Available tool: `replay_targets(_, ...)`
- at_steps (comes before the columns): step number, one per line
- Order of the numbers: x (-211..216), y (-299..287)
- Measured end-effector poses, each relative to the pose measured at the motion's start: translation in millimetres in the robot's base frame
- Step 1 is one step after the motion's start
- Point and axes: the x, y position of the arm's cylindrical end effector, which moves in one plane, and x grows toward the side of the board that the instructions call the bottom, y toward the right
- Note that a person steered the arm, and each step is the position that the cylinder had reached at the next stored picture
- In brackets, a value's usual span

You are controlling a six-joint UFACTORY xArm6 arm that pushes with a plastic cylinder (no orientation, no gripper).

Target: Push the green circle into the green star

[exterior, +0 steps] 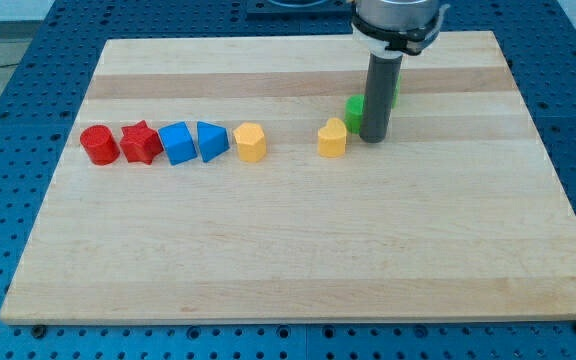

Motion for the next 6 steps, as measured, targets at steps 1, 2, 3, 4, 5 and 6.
replay_targets(1,-0.3,-16.2)
replay_targets(2,-7.7,-17.9)
replay_targets(3,-9.1,-25.2)
replay_targets(4,-8.9,-55.8)
replay_targets(5,-14.8,-55.5)
replay_targets(6,-23.4,-45.5)
